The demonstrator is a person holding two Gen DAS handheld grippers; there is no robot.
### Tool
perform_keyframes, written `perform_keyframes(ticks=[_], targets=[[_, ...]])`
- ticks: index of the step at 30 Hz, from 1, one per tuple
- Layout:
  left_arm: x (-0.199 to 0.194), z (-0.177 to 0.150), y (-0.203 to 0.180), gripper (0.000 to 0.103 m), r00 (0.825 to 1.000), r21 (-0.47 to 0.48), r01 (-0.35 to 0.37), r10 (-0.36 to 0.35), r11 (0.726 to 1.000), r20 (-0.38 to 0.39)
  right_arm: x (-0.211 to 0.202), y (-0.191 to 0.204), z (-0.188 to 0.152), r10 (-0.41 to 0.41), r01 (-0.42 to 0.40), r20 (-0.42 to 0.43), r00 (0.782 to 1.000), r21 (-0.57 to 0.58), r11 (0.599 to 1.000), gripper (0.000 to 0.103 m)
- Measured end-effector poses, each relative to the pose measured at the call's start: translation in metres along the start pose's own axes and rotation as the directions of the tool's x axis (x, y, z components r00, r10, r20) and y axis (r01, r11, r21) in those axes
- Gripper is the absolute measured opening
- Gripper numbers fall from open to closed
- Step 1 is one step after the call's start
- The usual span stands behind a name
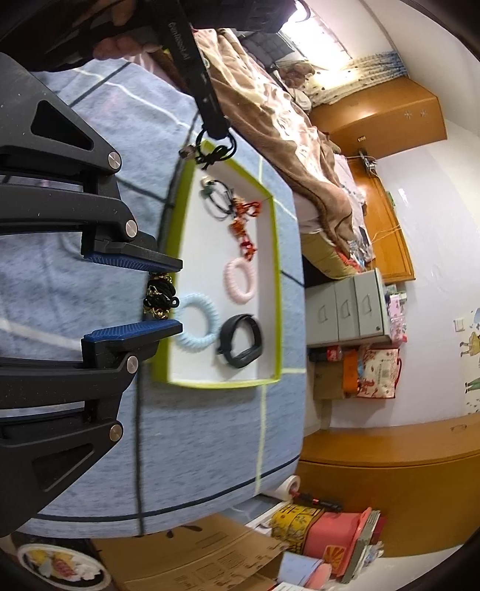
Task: Organize jewelry
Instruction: 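Carry both items into the green box and open both grippers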
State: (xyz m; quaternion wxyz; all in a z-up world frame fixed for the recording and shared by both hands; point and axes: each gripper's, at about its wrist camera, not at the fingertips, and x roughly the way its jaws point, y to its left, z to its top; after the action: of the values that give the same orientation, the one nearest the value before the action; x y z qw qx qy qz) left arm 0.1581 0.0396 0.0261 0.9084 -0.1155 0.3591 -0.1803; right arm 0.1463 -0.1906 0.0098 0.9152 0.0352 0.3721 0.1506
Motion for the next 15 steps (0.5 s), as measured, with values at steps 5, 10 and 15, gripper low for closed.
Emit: perform_keyframes(ticks=[5,10,15], targets=[[0.011,0.008,0.001,0.015,1.0,0.007,-0.005,0.005,1.0,-0.001,0.018,0.004,0.021,0.008,-0.008,0.007,1.0,-0.015,1.0,0.027],[0.026,0.011,0.005,0.015,1.0,-0.002,-0.005,0.005,1.0,-0.022,0.044,0.002,0.033,0.007,-0.007,-0.016,1.0,-0.019,1.0,0.027],[0.043,0.012,0.013,0.015,0.999,-0.031,-0.009,0.007,0.999,-0.05,0.074,-0.001,0.039,0.007,-0.009,-0.063,0.998,-0.036,0.999,0.027]])
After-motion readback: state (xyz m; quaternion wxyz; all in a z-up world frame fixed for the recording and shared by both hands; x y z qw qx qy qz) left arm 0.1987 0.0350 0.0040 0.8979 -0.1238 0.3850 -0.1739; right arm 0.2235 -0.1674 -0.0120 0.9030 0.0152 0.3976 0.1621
